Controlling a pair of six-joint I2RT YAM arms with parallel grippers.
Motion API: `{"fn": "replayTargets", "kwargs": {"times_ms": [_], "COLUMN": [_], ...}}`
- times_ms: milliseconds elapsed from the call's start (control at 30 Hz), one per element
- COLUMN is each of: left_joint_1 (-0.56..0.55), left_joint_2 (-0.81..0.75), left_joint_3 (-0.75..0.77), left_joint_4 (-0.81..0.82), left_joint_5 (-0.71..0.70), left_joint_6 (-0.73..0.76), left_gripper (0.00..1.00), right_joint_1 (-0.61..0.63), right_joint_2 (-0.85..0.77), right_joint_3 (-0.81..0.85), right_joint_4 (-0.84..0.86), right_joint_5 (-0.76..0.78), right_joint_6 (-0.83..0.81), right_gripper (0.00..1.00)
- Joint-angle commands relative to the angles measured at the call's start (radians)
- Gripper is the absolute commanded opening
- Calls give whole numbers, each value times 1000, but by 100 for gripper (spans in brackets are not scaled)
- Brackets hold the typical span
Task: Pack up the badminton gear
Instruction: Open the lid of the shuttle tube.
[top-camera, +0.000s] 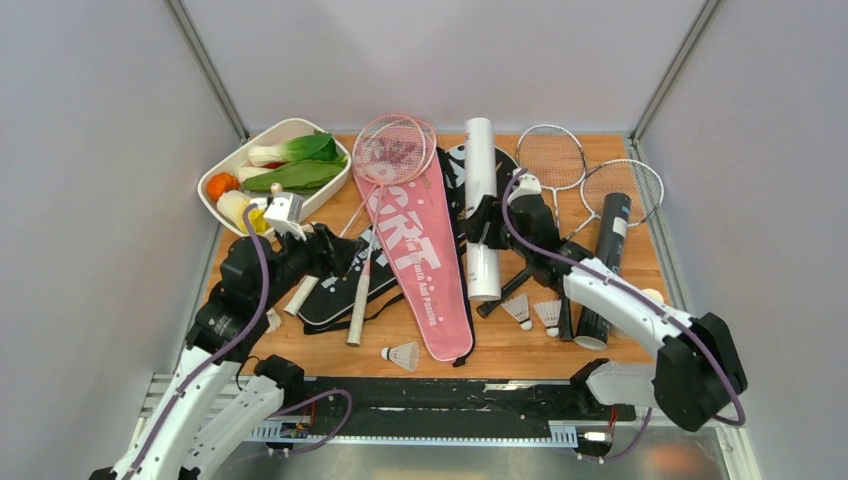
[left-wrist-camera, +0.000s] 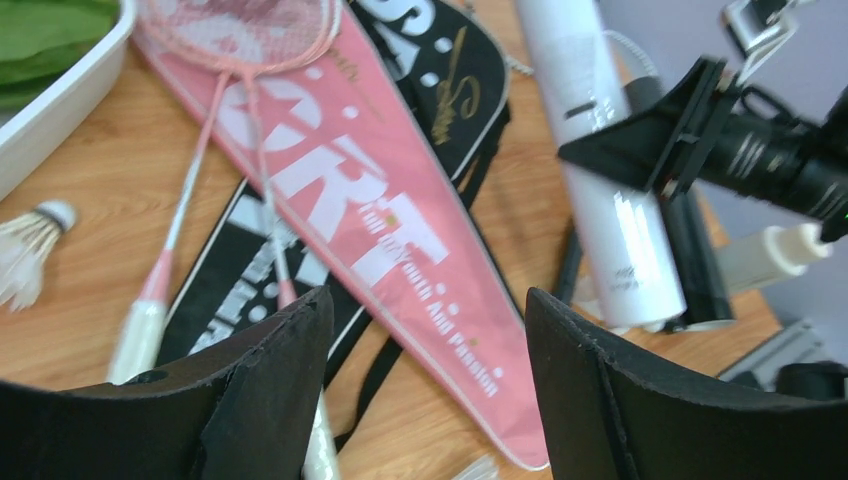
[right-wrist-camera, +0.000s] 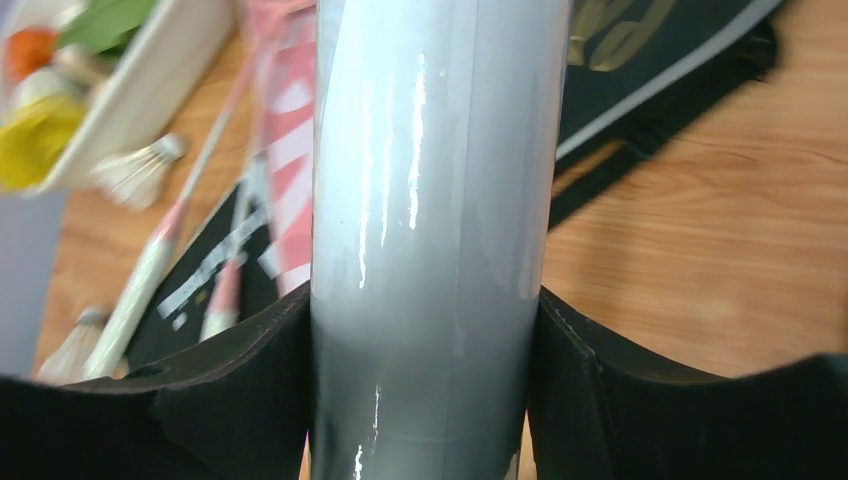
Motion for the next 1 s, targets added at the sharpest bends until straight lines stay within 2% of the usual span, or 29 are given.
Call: {"fn": "replayTargets", "kwargs": {"times_ms": [0, 167, 300, 500, 633, 833, 967], "left_joint_1": [-2, -3, -3, -21, -50, -64, -64], "left_joint_2": [94, 287, 377, 418, 448, 434, 386], "left_joint_3": [102, 179, 176, 107, 38, -47, -27], "left_joint_4": [222, 428, 701, 1005, 1196, 1298, 1146], "left_joint_5": [145, 324, 402, 474, 561, 642, 682], "left_joint_6": [-93, -162, -259, -355, -424, -417, -276], "left_gripper": [79, 82, 83, 83, 83, 83, 83], "right_joint_1": [101, 257, 330, 406, 431, 435, 434], "right_joint_2": [-154, -289, -336, -301, -265, -224, -251], "right_joint_3": [-83, -187, -224, -222, -249, -230, -226], "right_joint_4": [348, 618, 746, 818, 929, 963, 898], "right_joint_5": [-215, -218, -218, -211, -206, -208, -177], "right_joint_6": [-157, -265, -266, -284, -264, -212, -199], "right_gripper": [42, 42, 43, 43, 43, 41, 40]}}
